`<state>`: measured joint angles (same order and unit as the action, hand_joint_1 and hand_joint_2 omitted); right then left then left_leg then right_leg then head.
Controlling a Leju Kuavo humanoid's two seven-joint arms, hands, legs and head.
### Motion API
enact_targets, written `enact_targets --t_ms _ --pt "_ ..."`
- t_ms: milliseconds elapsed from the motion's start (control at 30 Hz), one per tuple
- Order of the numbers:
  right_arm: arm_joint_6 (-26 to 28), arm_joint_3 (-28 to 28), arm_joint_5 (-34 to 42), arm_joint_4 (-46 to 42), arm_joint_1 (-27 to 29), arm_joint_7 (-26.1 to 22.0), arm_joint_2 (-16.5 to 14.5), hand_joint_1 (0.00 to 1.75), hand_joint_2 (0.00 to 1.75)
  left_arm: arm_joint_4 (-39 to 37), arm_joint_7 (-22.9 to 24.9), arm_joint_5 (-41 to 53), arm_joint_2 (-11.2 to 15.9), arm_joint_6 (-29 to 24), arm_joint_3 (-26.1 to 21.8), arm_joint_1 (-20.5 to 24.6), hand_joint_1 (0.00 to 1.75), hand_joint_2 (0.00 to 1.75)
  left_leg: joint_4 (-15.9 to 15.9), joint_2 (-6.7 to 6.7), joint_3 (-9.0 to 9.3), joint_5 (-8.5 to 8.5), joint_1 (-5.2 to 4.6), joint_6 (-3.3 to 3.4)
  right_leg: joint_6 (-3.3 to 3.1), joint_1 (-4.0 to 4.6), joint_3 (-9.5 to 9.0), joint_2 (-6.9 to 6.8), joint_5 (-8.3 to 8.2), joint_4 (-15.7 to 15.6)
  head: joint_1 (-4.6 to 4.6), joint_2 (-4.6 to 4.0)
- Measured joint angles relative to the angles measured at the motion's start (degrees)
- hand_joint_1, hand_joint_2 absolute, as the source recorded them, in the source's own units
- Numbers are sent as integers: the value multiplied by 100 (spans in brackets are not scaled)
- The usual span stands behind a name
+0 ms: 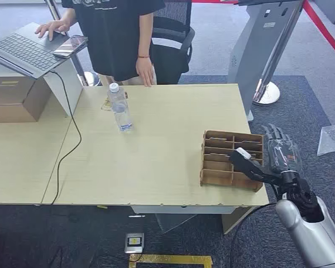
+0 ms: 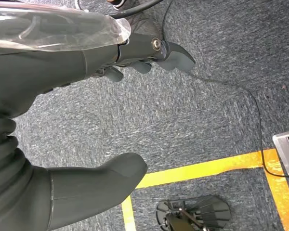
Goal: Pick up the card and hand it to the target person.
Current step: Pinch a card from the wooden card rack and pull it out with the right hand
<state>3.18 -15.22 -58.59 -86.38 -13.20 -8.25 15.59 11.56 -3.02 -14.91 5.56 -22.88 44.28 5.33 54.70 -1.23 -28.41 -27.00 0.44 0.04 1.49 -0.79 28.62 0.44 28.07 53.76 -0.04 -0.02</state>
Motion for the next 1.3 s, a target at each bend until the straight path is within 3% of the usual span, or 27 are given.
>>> enact_targets --t_ms 267,667,1300 --pt "30 -115 -20 131 -105 29 -24 39 175 0 0 1 -7 -2 1 0 0 175 0 0 0 0 0 0 0 0 0 0 0 0 0 0" --pt "238 -220 8 251 -197 69 -62 93 175 0 1 0 -21 -4 4 0 0 175 0 0 1 0 0 0 0 0 0 0 0 0 0 0" --pt "235 -221 60 333 -447 9 -89 82 175 0 16 17 -32 -2 15 0 0 175 1 0 1 0 0 0 0 0 0 0 0 0 0 0"
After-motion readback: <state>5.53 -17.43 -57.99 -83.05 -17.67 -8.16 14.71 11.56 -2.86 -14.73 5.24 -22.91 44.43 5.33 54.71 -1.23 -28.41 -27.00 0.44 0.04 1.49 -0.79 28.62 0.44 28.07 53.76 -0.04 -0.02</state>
